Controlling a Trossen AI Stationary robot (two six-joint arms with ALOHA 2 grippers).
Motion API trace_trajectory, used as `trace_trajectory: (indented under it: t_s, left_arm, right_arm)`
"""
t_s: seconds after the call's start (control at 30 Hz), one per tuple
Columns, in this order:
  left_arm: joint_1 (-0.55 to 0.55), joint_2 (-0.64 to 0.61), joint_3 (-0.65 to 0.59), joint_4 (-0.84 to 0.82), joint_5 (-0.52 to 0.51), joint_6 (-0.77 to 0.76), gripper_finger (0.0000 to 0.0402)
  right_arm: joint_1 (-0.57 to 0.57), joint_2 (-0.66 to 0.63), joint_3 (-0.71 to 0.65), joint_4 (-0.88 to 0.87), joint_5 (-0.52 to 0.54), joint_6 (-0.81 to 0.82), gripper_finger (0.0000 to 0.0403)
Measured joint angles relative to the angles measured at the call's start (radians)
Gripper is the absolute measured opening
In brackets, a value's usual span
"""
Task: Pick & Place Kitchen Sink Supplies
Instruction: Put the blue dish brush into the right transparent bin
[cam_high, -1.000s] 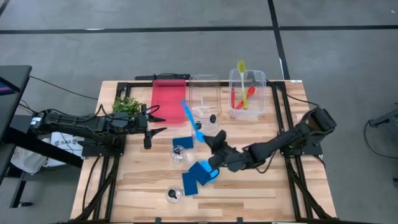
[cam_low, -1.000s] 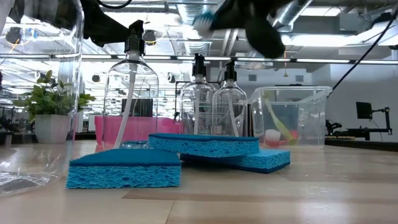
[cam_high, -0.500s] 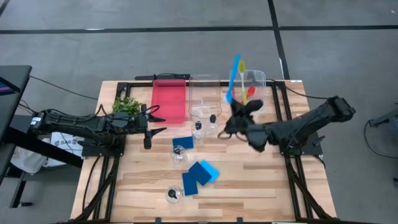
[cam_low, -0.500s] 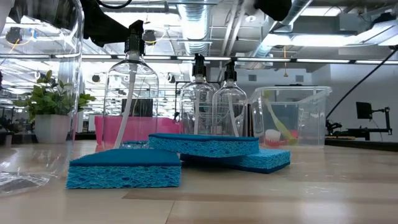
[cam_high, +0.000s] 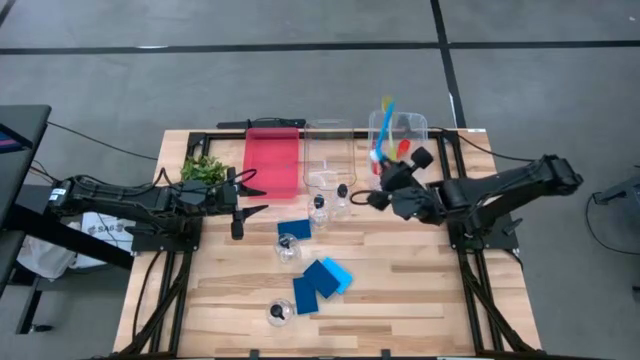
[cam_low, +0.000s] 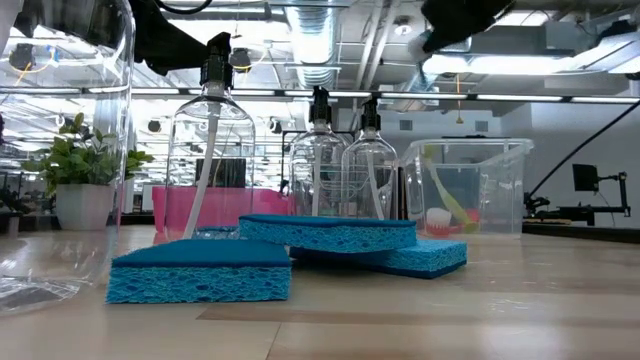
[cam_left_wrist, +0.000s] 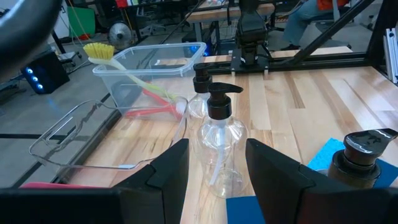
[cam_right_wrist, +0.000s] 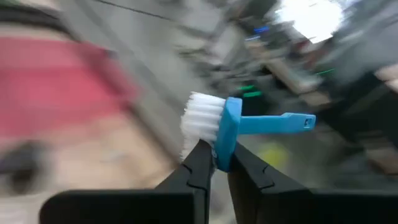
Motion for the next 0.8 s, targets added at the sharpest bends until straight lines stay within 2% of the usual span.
trace_trajectory:
  t_s: [0.07, 0.13, 0.37, 0.5, 0.8]
  left_arm:
    - [0.0, 0.0, 0.0, 0.0, 0.0, 0.0, 0.0161]
    - [0.0, 0.0, 0.0, 0.0, 0.0, 0.0, 0.0161]
    - [0.0, 0.0, 0.0, 0.001, 0.0, -0.003, 0.0161]
    - [0.0, 0.0, 0.0, 0.002, 0.0, -0.003, 0.0161]
    - [0.0, 0.0, 0.0, 0.005, 0.0, -0.003, 0.0161]
  right_arm:
    - [-0.015, -0.015, 0.0, -0.061, -0.116, 0.119, 0.0027]
    - [-0.033, -0.029, 0.0, -0.129, -0.182, 0.222, 0.0027]
    - [-0.105, -0.075, 0.0, -0.416, -0.274, 0.508, 0.0032]
    - [-0.141, -0.071, 0.0, -0.478, -0.325, 0.559, 0.0038]
    - [-0.23, -0.004, 0.0, -0.495, -0.343, 0.528, 0.0053]
